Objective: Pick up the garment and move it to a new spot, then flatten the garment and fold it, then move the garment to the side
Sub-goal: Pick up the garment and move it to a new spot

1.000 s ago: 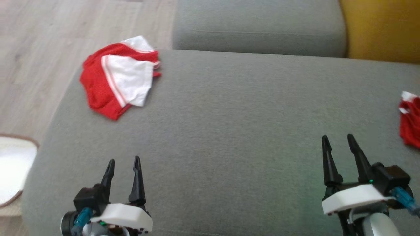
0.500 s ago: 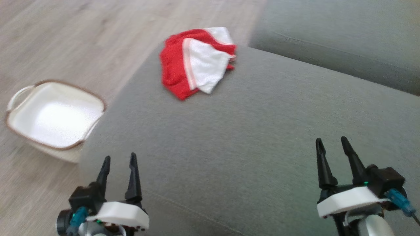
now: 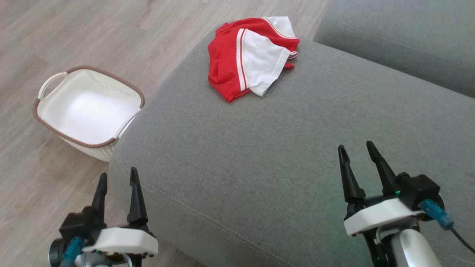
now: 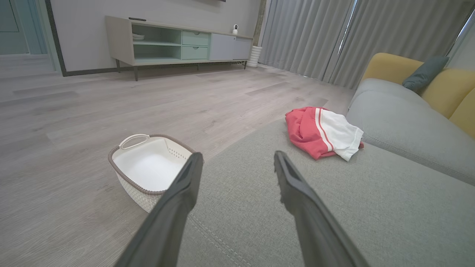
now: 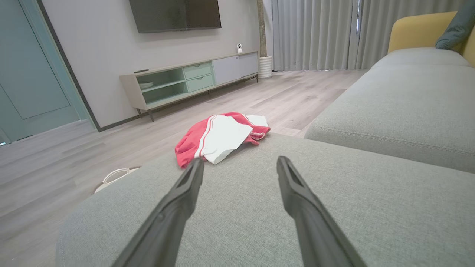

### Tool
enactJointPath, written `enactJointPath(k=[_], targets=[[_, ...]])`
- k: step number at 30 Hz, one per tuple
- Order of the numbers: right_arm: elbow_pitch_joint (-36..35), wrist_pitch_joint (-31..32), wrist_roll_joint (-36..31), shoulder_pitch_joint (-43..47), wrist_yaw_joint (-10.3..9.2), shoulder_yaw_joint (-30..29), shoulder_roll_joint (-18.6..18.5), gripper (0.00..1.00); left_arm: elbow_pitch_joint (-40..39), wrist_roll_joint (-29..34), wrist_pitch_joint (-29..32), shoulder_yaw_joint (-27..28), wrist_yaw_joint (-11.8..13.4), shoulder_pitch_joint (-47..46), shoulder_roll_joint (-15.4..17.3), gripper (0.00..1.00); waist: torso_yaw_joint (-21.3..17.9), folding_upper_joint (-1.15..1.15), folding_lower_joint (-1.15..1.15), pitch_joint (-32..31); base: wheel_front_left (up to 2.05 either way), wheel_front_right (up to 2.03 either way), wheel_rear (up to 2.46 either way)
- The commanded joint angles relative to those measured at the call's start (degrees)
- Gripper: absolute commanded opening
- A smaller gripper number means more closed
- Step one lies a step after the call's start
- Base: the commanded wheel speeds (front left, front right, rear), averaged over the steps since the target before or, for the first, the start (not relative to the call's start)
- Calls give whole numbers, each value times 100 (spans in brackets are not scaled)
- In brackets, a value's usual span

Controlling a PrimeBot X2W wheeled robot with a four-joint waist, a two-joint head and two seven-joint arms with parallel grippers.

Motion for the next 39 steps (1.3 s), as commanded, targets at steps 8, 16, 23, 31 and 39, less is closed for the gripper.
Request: enactJointPath(k=[8,16,23,31,39], targets=[[-330,-4,-185,-311,37,-289,-26,100,105,175,-20,102,-235,-885,187,100,-30,0,0,277,0,0,0],[-901,307,-637,-685,37,-330,-26,100,807,122,461,262,-816,-3068,931,100,-993,0,0,1277,0,0,0],[-1292,518,-912,-1009,37,-204,-26,100,1884,-48,1373,286,-1187,-4831,1346,100,-1720,0,0,2055,0,0,0],[-1564,603,-1109,-1214,37,-184,-26,100,3140,-196,1896,364,-1251,-5924,1600,100,-2274,0,0,2679,0,0,0],[-1798,665,-1252,-1245,37,-198,-26,100,4099,-206,2142,290,-1170,-6341,1563,100,-2380,0,0,3027,0,0,0]])
